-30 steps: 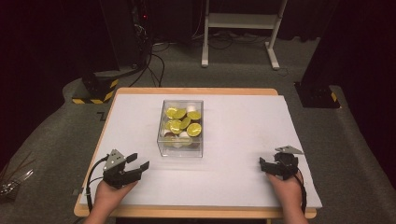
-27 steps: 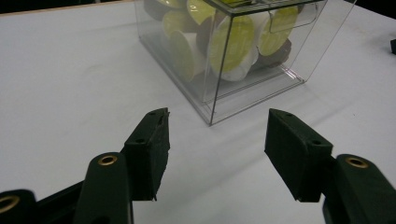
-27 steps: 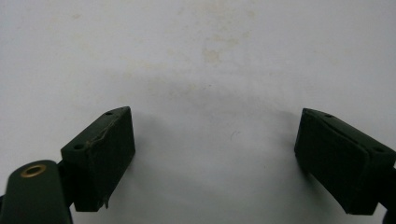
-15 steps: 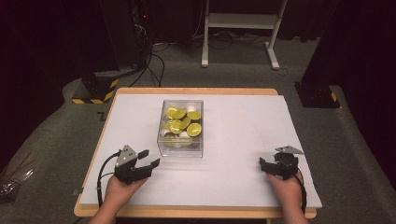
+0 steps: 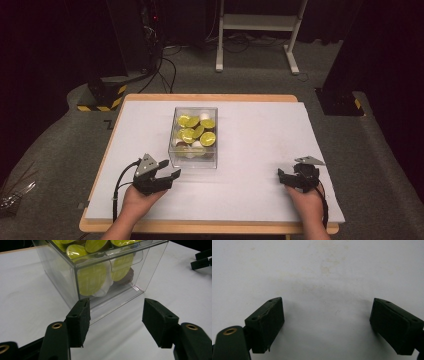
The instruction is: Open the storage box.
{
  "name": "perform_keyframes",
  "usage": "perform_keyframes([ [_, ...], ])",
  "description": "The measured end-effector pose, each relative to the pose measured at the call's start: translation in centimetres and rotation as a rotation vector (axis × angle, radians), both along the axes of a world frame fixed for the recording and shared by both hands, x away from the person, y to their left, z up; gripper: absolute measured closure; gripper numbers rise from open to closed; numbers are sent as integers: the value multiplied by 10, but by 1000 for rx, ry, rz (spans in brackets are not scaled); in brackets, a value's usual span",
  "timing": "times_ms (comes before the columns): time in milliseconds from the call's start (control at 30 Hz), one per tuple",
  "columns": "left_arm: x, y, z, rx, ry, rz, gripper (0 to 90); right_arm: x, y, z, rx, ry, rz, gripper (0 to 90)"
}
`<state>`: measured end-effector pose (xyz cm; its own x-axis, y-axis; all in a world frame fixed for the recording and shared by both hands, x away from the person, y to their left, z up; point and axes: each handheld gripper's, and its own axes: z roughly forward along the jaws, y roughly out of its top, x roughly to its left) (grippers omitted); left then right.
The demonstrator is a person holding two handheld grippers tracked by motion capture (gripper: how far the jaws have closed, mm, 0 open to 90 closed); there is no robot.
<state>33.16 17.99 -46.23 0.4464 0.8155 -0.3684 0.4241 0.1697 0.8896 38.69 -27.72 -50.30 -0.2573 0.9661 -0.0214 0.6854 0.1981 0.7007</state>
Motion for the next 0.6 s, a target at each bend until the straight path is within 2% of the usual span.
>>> perform_keyframes([
  [133,3,-4,1,11,-9,-5,419,0,0,0,0,0,0,121],
  [200,4,-8,0,-3,-15,0,418,0,0,0,0,0,0,121],
  [433,10,-13,-4,-11,-28,-5,428,0,0,0,-1,0,-1,121],
  [600,14,-14,-6,-29,-23,-16,414,0,0,0,-5,-2,0,123],
])
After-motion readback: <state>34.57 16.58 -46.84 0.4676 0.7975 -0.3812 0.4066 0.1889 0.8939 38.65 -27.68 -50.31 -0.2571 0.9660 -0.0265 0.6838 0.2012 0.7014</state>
